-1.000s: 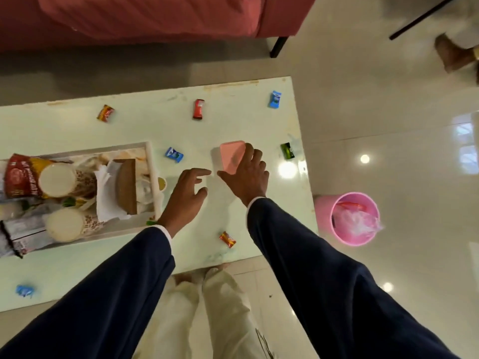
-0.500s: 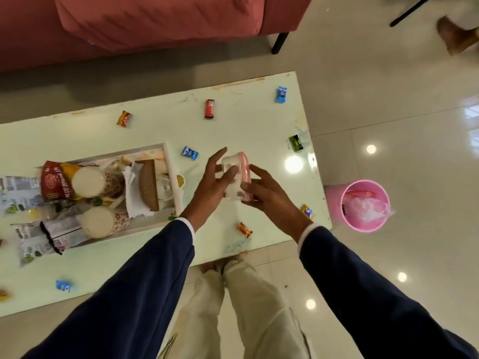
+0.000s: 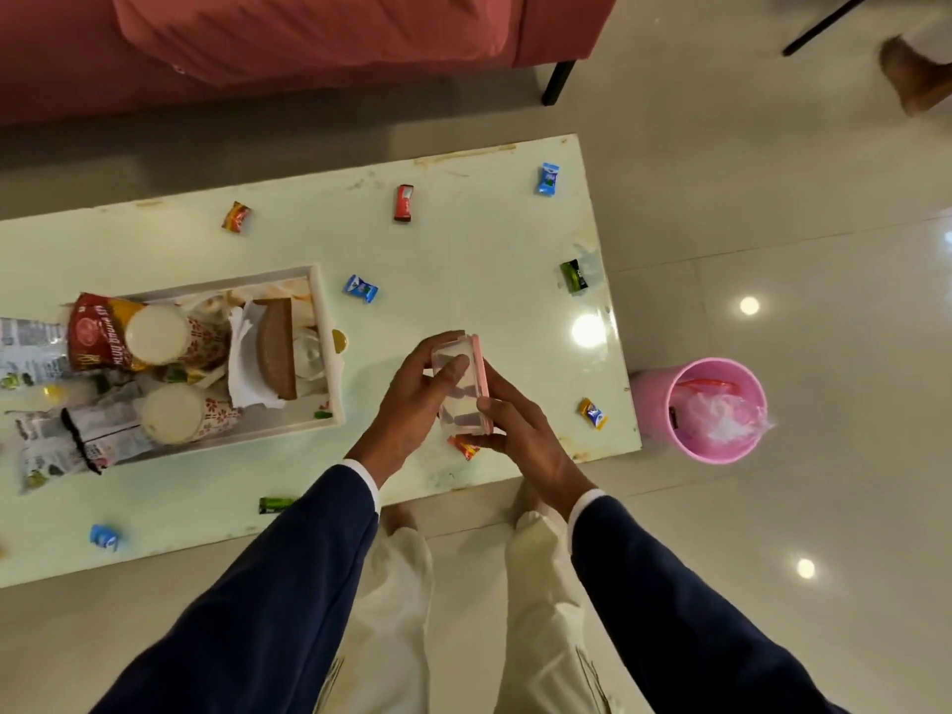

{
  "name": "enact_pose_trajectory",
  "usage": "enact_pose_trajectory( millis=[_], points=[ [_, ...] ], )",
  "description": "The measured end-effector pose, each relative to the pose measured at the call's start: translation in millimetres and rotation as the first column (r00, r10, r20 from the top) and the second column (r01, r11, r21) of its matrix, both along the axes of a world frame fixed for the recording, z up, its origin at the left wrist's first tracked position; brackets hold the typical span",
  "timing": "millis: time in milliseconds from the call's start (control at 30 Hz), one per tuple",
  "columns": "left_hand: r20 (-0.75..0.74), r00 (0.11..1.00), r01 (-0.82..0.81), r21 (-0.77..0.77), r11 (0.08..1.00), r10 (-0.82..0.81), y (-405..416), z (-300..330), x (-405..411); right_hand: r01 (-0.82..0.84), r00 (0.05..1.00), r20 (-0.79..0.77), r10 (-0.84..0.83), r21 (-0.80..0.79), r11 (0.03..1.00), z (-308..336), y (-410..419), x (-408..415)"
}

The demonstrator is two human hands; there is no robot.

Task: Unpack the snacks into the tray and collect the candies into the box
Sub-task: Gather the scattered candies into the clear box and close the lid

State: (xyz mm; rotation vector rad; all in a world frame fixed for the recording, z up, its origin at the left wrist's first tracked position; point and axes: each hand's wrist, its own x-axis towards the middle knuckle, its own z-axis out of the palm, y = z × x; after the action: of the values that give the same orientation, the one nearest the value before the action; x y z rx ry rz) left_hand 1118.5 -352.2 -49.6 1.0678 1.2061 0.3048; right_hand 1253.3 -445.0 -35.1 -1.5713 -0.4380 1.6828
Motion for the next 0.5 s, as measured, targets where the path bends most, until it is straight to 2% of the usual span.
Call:
enact_pose_trajectory(
  millis=[300, 333, 433, 500],
  points=[
    [0.049, 0.996, -0.077, -0.048, 0.996, 0.079, -27.9, -5.2, 78.1, -0.069, 0.995, -0.078, 0.069, -0.002, 0.998, -19.7, -16.3, 90.0],
    [0.048, 0.995, -0.086, -0.054, 0.995, 0.088, -29.4, -5.1, 85.3, -0.053, 0.995, -0.091, 0.052, -0.01, 0.999, -21.4, -16.4, 99.5],
    [0.078, 0.975, -0.197, -0.124, 0.972, 0.208, -29.6, -7.4, 95.4, 0.133, 0.972, -0.181, -0.151, -0.107, 0.985, -28.7, -13.4, 133.4],
    [0.112, 0.955, -0.252, -0.185, 0.95, 0.275, -27.3, -8.4, 93.7, 0.16, 0.98, -0.1, -0.172, -0.114, 0.98, -35.5, -6.9, 155.4]
  ],
)
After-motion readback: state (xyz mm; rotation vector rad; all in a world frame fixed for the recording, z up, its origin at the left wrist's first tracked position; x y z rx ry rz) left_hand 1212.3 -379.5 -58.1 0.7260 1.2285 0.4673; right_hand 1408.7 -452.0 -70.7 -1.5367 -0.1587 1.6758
